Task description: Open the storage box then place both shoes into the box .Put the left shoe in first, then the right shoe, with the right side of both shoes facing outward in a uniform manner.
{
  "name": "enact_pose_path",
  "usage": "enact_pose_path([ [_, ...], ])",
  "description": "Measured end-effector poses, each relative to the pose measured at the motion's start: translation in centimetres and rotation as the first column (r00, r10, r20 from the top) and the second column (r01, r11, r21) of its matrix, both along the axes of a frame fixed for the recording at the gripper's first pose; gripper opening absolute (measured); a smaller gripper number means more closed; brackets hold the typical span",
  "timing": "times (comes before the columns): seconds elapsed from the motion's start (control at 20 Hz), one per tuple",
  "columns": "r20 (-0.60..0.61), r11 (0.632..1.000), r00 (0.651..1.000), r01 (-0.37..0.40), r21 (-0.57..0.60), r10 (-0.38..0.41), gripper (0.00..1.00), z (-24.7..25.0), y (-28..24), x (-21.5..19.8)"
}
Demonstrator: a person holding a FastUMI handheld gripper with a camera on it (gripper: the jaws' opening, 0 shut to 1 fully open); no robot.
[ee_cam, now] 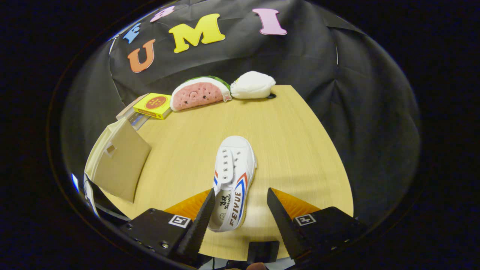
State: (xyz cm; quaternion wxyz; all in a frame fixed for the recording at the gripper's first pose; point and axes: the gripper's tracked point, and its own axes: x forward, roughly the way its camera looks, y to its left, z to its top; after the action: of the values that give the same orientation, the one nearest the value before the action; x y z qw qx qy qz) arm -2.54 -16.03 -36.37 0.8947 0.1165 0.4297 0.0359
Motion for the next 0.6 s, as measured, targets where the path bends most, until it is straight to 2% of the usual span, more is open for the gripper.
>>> enact_pose_path([
  [0.45,-0.169,0.995,0.985,-0.022,0.097,0.038,0.85,-4.4,0.7,2.3],
  [0.5,-0.184,0.993,0.982,-0.017,0.114,0.038,0.72,-4.7,1.0,2.5],
  [0.6,-0.233,0.989,0.972,0.008,0.151,0.028,0.58,-5.2,1.4,2.5],
])
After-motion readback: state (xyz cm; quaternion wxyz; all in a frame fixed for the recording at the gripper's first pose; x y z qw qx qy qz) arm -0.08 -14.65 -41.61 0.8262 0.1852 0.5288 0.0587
